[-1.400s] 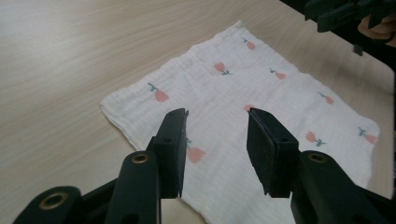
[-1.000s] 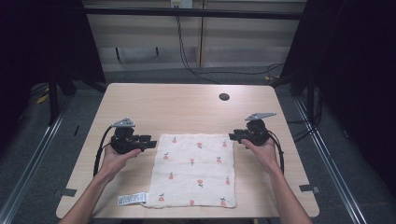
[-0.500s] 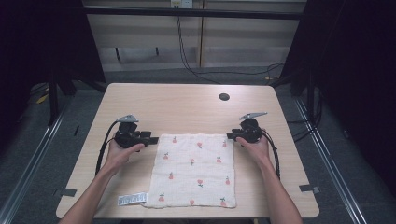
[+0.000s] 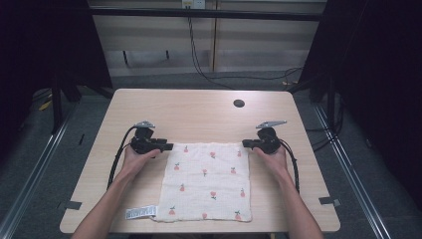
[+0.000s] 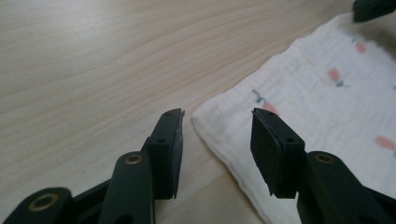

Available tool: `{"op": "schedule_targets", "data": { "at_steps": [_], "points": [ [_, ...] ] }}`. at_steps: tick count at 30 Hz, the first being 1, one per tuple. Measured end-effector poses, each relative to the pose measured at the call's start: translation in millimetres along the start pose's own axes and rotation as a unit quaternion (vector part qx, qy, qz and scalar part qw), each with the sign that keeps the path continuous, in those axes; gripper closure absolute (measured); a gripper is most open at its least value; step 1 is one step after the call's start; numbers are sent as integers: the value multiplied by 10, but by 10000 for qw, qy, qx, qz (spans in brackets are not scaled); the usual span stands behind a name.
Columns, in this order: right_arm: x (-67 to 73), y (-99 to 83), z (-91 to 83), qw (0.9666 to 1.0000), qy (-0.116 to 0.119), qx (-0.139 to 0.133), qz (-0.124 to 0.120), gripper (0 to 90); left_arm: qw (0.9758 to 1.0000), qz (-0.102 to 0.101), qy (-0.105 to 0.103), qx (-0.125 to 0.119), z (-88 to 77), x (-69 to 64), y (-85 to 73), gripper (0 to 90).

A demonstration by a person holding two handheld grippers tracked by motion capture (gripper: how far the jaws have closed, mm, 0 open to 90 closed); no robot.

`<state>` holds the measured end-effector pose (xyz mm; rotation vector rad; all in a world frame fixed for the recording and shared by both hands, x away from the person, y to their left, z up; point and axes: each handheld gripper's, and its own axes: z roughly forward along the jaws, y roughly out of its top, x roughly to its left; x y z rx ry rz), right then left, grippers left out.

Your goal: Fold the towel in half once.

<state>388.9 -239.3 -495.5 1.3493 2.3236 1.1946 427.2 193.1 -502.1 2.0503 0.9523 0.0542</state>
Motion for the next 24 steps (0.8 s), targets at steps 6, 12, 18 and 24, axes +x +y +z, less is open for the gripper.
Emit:
{"op": "schedule_targets", "data": {
  "at_steps": [6, 12, 18, 24],
  "points": [
    [37, 21, -5, 10000, 58, -35, -16, 880, 10000, 26, 20, 85, 62, 35, 32, 604],
    [54, 17, 16, 9999, 93, -39, -53, 880, 9999, 64, -15, 94, 159, 3, 67, 660],
    [62, 21, 2, 9999, 154, -61, -32, 881, 9994, 273, -4, 223, 195, -49, 79, 868],
    [65, 43, -73, 9996, 212, -159, 15, 883, 9998, 104, -174, -30, 105, -23, 67, 878]
  ]
}}
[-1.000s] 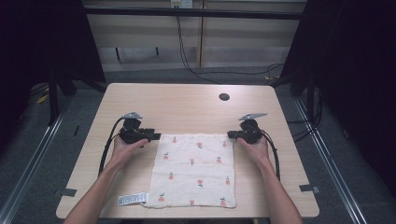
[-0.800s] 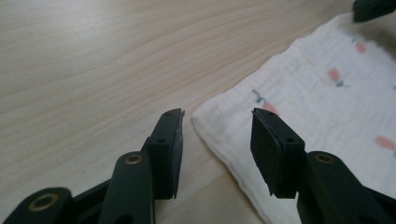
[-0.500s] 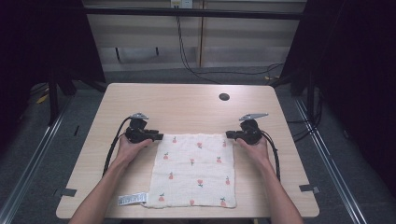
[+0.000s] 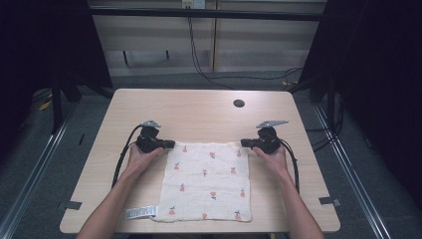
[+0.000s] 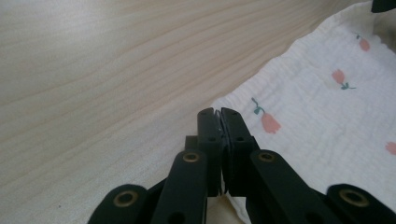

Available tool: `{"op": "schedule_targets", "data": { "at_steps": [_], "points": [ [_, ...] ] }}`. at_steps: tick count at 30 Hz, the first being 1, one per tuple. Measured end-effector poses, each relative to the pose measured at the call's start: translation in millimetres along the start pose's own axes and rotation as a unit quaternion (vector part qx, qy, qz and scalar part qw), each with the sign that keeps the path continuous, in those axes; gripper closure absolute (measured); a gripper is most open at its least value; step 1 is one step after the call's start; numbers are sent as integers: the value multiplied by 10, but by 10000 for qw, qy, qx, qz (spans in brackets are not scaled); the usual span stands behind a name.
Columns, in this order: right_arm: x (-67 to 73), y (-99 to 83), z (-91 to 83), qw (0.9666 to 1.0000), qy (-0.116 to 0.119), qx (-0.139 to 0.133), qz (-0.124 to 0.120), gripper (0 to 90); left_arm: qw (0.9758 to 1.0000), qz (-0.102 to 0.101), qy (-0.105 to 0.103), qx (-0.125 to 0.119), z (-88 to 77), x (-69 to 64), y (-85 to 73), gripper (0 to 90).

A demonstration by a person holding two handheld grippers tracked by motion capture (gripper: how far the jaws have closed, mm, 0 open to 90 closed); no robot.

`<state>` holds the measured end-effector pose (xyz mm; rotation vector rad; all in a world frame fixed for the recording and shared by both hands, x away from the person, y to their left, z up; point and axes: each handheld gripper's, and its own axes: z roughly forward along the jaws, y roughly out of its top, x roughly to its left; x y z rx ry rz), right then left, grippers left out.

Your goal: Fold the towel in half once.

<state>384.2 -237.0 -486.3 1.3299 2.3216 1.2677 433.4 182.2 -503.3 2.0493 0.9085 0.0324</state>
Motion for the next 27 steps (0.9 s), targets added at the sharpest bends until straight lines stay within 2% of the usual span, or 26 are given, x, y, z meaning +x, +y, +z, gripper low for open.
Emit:
{"op": "schedule_targets", "data": {
  "at_steps": [3, 6, 14, 20, 27],
  "points": [
    [3, 11, -14, 10000, 23, -34, -16, 883, 9999, 25, -48, -90, -34, -37, 25, 878],
    [4, 23, -57, 9999, 67, -142, -7, 884, 9996, 156, -148, -207, -121, -115, 83, 878],
    [47, 57, -167, 9993, 215, -304, 29, 885, 9982, 153, -392, -439, -281, -214, 122, 878],
    [108, 71, -221, 9987, 321, -394, 6, 885, 9977, 270, -409, -459, -361, -278, 121, 878],
    [157, 63, -334, 9979, 363, -528, 16, 885, 9970, 207, -396, -627, -496, -281, 84, 877]
  ]
}}
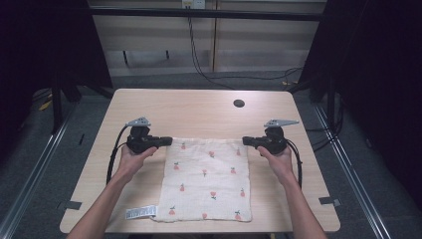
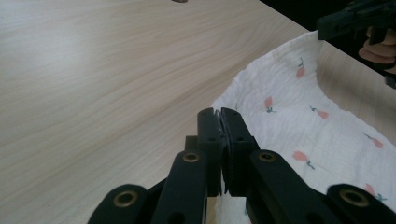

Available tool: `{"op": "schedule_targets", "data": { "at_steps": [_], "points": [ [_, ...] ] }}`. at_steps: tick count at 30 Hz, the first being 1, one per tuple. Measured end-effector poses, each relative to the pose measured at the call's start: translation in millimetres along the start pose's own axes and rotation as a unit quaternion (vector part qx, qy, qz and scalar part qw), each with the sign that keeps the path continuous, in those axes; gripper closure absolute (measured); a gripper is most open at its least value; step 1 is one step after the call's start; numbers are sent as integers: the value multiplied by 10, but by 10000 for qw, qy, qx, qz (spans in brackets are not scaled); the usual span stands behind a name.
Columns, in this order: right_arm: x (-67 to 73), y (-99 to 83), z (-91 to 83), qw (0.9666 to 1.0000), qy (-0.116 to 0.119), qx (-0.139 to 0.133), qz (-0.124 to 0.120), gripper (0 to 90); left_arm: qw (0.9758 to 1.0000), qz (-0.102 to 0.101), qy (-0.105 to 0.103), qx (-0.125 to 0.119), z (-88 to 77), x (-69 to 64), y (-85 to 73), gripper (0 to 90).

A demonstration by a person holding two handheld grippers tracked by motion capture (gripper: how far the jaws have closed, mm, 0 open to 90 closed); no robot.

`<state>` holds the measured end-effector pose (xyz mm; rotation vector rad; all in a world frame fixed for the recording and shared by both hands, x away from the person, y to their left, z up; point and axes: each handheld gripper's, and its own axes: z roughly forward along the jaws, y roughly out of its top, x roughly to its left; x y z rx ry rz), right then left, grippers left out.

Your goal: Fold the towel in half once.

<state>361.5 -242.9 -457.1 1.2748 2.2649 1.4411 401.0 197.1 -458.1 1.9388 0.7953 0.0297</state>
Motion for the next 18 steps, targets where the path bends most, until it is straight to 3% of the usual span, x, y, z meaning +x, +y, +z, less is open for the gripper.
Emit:
{"op": "schedule_targets", "data": {
  "at_steps": [7, 13, 18],
  "points": [
    [66, 33, -126, 9999, 70, -59, -91, 886, 9999, 16, -52, -84, -85, -50, -39, 878],
    [123, 21, -236, 9998, 91, -151, -123, 886, 9998, 64, -124, -151, -156, -169, -68, 877],
    [187, 0, -356, 9996, 112, -201, -160, 886, 9996, 130, -44, -258, -289, -227, -79, 877]
  ]
}}
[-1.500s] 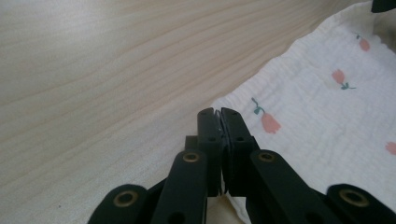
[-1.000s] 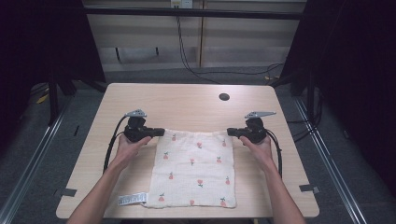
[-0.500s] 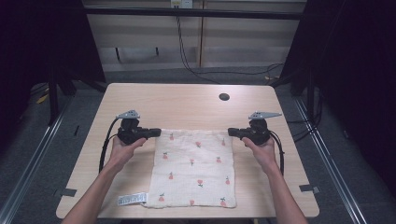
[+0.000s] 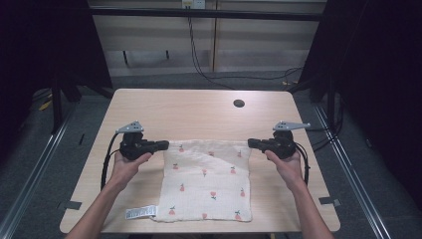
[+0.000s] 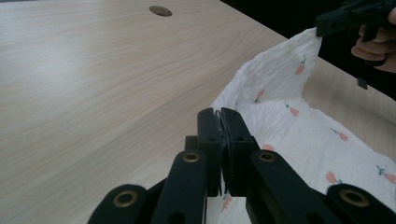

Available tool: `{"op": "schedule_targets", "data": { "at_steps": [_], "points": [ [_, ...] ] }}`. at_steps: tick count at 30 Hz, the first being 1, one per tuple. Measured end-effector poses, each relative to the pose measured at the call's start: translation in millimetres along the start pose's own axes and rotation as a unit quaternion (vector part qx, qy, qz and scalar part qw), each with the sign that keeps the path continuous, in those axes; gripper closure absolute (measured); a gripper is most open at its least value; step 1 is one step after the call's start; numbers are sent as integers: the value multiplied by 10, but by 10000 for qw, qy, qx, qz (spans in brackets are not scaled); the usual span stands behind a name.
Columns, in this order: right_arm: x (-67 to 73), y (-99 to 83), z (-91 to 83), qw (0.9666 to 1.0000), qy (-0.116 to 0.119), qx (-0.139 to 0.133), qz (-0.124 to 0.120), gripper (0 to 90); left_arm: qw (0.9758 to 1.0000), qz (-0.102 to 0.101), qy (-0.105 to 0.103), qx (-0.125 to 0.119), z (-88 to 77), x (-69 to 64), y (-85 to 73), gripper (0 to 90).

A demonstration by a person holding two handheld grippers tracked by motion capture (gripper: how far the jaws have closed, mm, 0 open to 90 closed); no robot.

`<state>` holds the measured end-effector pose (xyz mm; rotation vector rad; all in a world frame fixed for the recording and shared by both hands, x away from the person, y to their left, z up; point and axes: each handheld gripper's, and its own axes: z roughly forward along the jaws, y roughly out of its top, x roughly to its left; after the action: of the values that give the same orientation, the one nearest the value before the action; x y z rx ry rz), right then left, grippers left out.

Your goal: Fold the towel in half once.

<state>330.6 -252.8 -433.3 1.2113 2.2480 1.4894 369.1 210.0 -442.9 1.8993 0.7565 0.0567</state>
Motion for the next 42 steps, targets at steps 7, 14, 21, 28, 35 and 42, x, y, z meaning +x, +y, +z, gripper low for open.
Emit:
{"op": "schedule_targets", "data": {
  "at_steps": [7, 14, 21, 28, 35, 42],
  "points": [
    [79, -44, -108, 10000, 52, 0, -56, 887, 9998, 102, -128, -105, -118, -119, -11, 877],
    [206, -45, -264, 9998, 92, -84, -158, 887, 9995, 261, -138, 125, -159, -227, -65, 877],
    [297, -115, -308, 9996, 81, 88, -264, 887, 9991, 239, -238, 248, -133, -242, -142, 876],
    [354, -220, -357, 9995, 78, 121, -284, 887, 9983, 366, -324, 315, -175, -359, -162, 876],
    [428, -267, -472, 9997, 133, 73, -216, 887, 9976, 418, -378, 398, -231, -460, -180, 877],
    [525, -308, -538, 9993, 165, 143, -293, 887, 9969, 481, -438, 433, -317, -531, -226, 877]
  ]
}}
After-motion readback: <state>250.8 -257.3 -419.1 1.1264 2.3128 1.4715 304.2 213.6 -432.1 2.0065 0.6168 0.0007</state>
